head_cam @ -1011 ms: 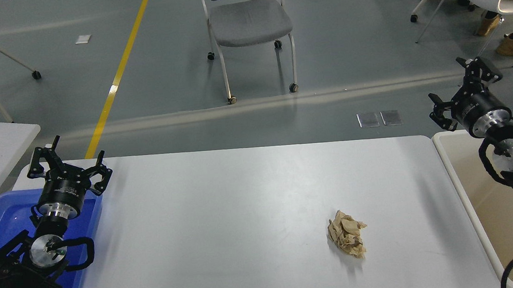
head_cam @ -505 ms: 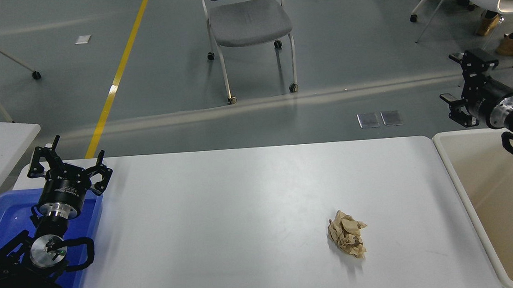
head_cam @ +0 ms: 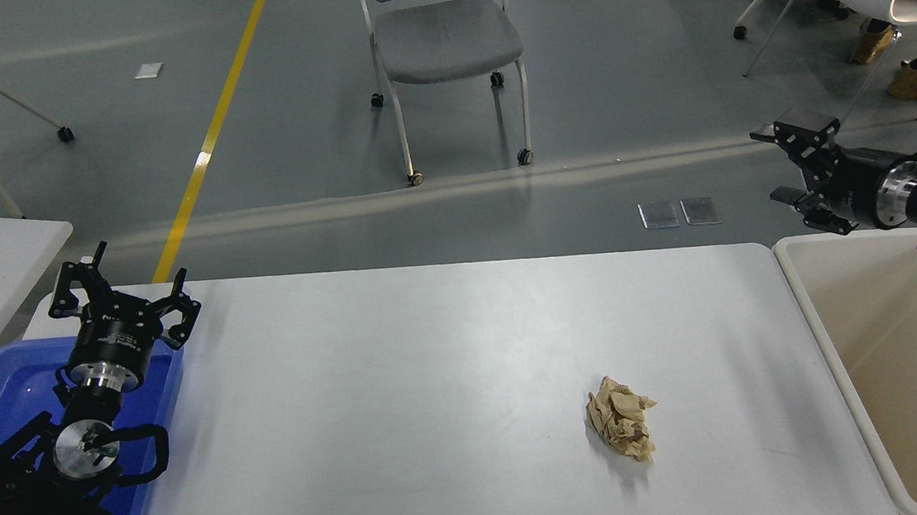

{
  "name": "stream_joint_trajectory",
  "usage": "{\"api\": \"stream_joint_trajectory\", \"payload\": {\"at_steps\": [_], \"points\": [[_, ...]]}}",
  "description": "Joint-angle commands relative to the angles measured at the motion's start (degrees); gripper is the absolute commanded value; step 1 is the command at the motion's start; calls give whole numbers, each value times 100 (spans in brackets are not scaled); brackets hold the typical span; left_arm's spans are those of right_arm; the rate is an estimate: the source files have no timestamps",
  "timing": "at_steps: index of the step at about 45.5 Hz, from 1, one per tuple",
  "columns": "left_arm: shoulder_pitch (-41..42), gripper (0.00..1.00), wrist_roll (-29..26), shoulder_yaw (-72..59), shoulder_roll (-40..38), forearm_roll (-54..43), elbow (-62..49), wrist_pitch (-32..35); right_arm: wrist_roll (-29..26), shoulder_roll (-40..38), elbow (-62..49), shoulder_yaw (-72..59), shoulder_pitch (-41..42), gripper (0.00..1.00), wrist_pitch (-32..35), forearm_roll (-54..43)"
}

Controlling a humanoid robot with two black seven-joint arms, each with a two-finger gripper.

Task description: Clean the table surface

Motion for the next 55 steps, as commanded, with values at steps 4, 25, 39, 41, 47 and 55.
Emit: {"api": "stream_joint_trajectory", "payload": {"at_steps": [4,25,39,41,47,55], "points": [[0,100,0,0,0,0,-5,0,164,-8,1004,-266,671,99,587,-1400],[0,100,0,0,0,0,4,0,164,501,1655,-1355,1067,99,1027,-3263],[0,100,0,0,0,0,-5,0,138,1275,1198,-2542,1190,99,922,-3448],[0,100,0,0,0,0,4,0,138,1406,1180,-2621,1181,99,904,-3448],[0,100,0,0,0,0,-5,0,138,1618,1224,-2946,1084,99,869,-3466],[0,100,0,0,0,0,-5,0,138,1820,1303,-3096,996,99,807,-3448]]}}
